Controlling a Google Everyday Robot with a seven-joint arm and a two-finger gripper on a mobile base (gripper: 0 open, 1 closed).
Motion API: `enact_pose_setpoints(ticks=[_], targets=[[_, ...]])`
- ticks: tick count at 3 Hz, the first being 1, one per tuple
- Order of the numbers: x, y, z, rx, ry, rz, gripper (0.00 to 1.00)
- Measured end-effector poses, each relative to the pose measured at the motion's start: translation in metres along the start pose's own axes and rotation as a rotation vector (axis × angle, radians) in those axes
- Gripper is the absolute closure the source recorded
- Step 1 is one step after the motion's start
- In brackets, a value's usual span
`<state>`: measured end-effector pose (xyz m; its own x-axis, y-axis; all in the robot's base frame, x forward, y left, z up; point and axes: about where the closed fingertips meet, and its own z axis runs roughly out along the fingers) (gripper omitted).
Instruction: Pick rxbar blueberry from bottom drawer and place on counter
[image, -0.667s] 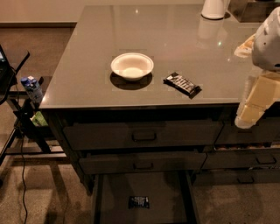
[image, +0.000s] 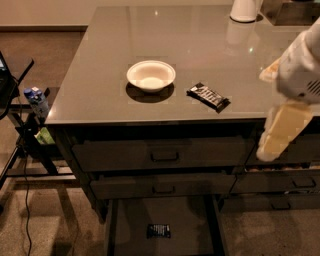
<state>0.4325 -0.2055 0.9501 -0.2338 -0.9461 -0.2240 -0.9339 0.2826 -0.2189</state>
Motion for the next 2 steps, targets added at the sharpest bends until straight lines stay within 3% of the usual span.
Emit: enact_pose_setpoints(ticks=[2], targets=[[-0.018, 0.060, 0.105, -0.133, -0.084, 0.046, 0.00]])
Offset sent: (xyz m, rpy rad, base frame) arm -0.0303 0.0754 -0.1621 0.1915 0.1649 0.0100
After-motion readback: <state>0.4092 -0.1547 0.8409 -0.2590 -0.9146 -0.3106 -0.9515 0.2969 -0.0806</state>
